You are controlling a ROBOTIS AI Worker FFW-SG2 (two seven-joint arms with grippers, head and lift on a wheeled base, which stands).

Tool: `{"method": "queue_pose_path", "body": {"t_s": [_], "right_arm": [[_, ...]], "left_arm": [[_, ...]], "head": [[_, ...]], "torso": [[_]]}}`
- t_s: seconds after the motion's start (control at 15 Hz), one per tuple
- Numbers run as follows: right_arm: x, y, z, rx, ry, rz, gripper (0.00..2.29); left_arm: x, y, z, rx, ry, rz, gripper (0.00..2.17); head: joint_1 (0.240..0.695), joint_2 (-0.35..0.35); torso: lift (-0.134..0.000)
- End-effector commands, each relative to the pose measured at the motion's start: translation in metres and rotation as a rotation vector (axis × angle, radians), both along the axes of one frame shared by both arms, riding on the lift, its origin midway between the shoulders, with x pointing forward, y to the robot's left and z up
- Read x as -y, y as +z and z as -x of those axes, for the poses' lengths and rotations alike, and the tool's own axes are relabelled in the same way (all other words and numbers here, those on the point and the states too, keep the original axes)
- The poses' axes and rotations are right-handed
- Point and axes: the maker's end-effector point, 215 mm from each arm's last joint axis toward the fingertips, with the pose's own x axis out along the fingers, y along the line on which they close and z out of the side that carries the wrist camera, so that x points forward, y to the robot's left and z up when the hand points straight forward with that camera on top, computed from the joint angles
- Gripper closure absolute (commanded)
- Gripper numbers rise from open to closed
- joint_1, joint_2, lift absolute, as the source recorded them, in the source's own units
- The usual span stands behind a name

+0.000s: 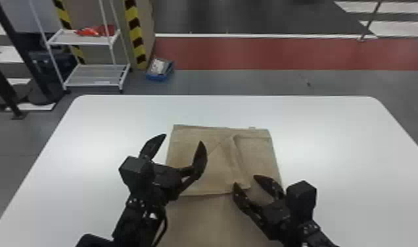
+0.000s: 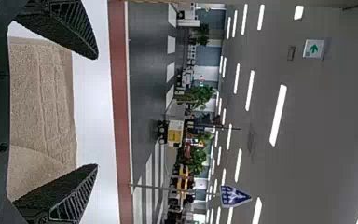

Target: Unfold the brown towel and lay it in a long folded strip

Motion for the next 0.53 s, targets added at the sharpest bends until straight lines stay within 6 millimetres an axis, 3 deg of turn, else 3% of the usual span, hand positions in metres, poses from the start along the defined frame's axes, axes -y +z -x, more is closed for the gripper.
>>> {"method": "queue_pose_path", "body": {"t_s": [0.0,0.33,0.47], "right_arm": [[-0.0023,-0.0045,-0.0015,-0.013,0.004,0.002,0.59],[-0.0068,0.0023,-0.0020,-0.001,0.010,-0.007,0.62],[-0.0073,0.0036,-0.0021,0.000,0.012,-0.005,0.79]], "left_arm": [[0.0005,-0.0023,-0.0001,-0.004,-0.003,-0.003,0.04],[-0.0005,-0.0033,-0.0006,-0.004,-0.003,-0.007,0.05],[0.0002,-0.0059,-0.0001,-0.009,-0.005,-0.008,0.05]], "head": [[0.695,-0.005],[0.695,0.001],[0.695,0.003]], "torso": [[-0.120],[-0.120],[-0.120]]}}
